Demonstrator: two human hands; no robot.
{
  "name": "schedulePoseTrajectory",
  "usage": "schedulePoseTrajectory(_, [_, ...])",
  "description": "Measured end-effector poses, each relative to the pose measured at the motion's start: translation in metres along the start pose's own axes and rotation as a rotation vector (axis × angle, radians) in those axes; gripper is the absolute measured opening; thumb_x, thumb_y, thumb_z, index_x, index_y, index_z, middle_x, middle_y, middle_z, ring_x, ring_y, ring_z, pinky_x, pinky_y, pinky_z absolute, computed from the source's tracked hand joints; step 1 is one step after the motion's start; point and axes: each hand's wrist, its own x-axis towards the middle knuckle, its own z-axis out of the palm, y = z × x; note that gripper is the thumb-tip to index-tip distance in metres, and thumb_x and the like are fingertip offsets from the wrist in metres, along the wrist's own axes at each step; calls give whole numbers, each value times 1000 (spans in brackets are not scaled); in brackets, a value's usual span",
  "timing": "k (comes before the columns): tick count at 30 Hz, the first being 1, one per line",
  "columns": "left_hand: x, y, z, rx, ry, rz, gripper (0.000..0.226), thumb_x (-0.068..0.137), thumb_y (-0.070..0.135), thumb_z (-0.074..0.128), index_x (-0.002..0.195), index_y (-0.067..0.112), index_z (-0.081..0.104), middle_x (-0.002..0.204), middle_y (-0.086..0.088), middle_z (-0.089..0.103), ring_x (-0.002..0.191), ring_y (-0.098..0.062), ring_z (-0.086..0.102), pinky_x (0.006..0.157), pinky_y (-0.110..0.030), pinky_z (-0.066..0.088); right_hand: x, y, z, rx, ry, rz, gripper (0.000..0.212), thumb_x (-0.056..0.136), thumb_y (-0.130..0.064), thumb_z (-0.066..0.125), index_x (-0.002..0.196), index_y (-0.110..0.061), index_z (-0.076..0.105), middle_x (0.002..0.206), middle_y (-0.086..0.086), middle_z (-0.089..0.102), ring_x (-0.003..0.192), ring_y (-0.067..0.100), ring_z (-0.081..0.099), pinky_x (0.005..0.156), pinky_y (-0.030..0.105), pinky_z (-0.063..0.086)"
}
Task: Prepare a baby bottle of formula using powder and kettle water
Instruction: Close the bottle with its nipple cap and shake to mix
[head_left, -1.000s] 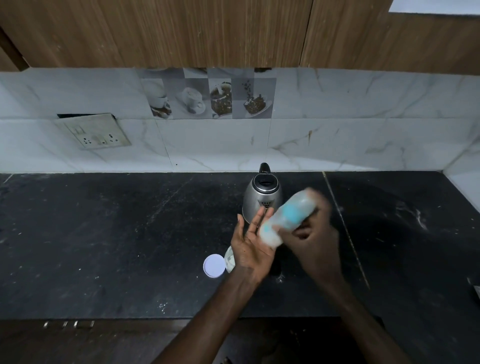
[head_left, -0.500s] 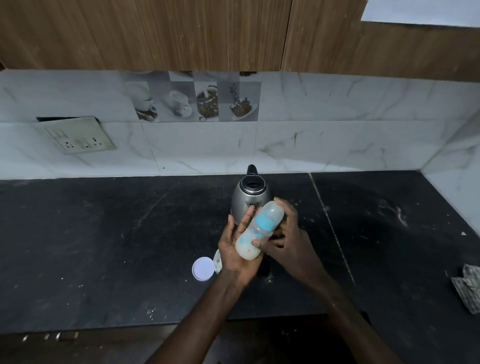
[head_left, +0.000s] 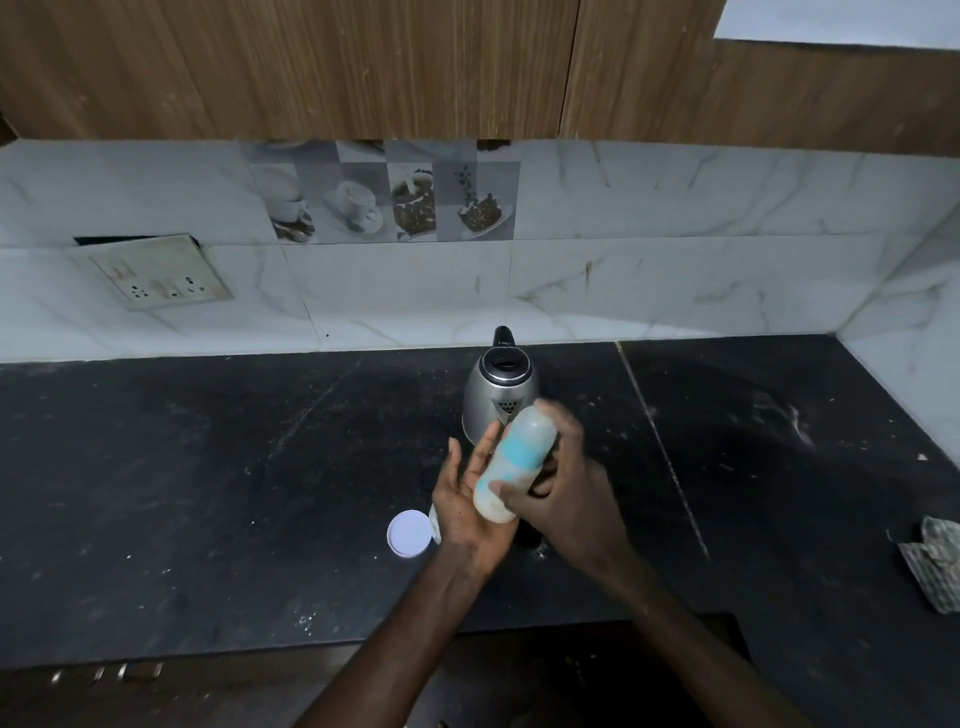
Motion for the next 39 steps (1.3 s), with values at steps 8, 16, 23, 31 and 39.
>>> schedulePoseTrajectory(8, [1, 5, -1, -33, 17, 11, 63, 100, 55, 53, 142, 10, 61, 147, -18, 61, 135, -38, 59, 115, -51, 44, -1, 3, 11, -96, 62, 31, 106, 69, -57, 84, 150, -56, 17, 117, -14, 75, 91, 15, 77, 78, 39, 64])
schedulePoseTrajectory(16, [-6, 9, -3, -45, 18, -27, 60, 100, 52, 55, 143, 11, 62, 149, -19, 58, 142, -39, 51, 119, -51, 41, 8, 21, 10, 100, -141, 16, 95, 74, -57, 89, 145, -61, 26, 128, -19, 67, 98, 3, 75, 86, 42, 65])
schedulePoseTrajectory(23, [-2, 6, -7, -1, 9, -11, 65, 100, 59, 50, 143, 12, 61, 146, -14, 63, 134, -31, 61, 124, -45, 35, 34, 10, -15, 144, 221, -100, 92, 77, -46, 89, 149, -60, 32, 123, -31, 65, 97, 0, 75, 81, 30, 65])
schedulePoseTrajectory(31, [5, 11, -12, 5, 53, 8, 63, 98, 58, 52, 139, 12, 66, 150, -14, 59, 139, -32, 58, 124, -49, 34, 21, 12, 0, 110, 284, -87, 91, 78, -43, 90, 152, -51, 38, 106, -27, 71, 81, -1, 74, 70, 18, 62])
schedulePoseTrajectory(39, [-1, 14, -15, -94, 27, -16, 66, 99, 57, 55, 147, 12, 57, 156, -20, 51, 149, -42, 41, 128, -57, 26, 2, 18, 33, 141, -85, 27, 93, 75, -61, 88, 147, -64, 29, 129, -28, 66, 102, -6, 72, 80, 9, 58])
